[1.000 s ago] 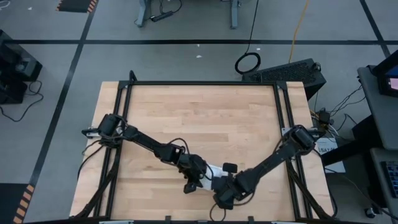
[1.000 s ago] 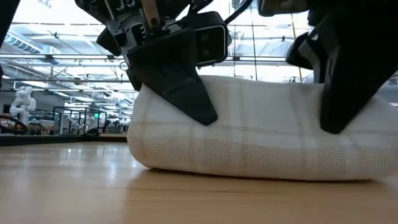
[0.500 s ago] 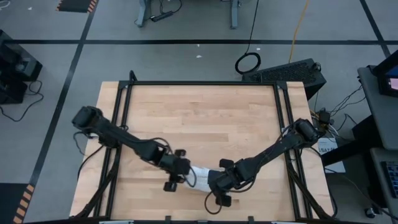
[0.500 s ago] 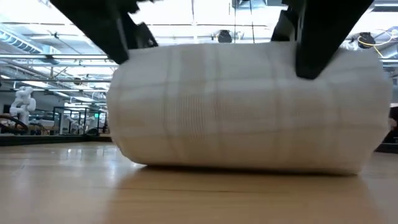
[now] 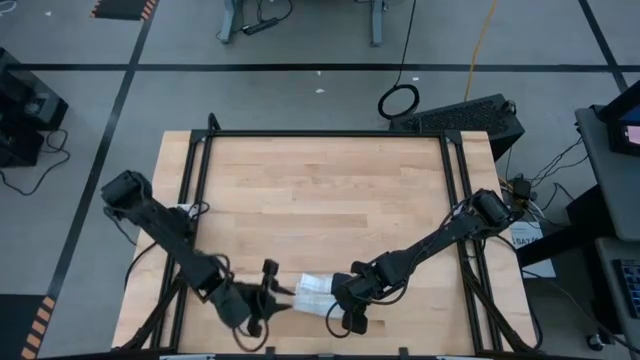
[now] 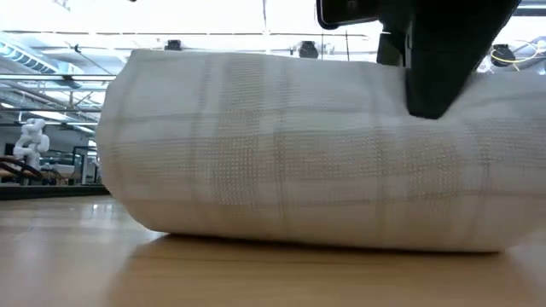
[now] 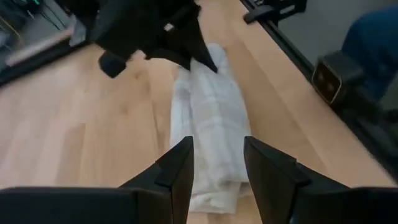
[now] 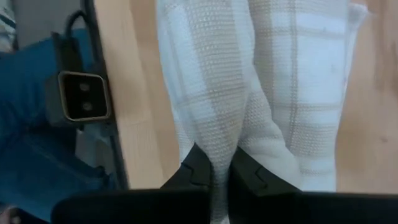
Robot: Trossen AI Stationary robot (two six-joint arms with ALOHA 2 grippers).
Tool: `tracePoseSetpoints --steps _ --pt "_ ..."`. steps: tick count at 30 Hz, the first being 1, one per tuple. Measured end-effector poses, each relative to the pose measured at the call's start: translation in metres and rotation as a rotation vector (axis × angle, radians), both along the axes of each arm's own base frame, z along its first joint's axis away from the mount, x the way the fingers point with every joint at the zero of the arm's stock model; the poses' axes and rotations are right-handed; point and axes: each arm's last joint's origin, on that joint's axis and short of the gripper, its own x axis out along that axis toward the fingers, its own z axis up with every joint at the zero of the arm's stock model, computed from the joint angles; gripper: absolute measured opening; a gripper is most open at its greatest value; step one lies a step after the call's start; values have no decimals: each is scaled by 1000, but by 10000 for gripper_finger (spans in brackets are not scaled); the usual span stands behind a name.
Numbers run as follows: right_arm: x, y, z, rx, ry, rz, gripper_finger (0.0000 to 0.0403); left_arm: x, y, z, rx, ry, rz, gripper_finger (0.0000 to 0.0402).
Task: Roll towel
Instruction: Roll the white kitchen towel
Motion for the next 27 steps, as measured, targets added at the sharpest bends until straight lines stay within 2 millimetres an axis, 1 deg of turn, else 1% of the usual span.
tracePoseSetpoints --steps 3,5,8,9,11,14,17,20,24,27 --pt "1 2 1 48 -2 -8 4 -2 -13 -16 63 -83 26 146" --pt "3 1 2 78 -7 8 4 0 -19 -24 120 -118 26 146" --pt "8 -5 4 138 -7 35 4 8 -20 -42 227 -127 55 146" --pt "10 -8 4 145 -8 36 4 12 -18 -45 232 -133 76 146" --pt "13 -14 4 151 -3 28 4 19 -12 -46 199 -128 104 146" --pt "15 -19 4 160 0 37 4 28 -5 -48 48 -73 85 146" --pt "17 -24 4 178 0 69 4 29 -2 -46 -6 -34 45 146" --pt "20 -31 5 195 -5 91 4 24 -5 -40 11 -44 7 146" --pt "24 -41 5 214 -12 108 4 14 -11 -27 4 -72 -40 146" --pt "26 -46 6 227 -17 118 4 9 -14 -26 12 -57 -54 146"
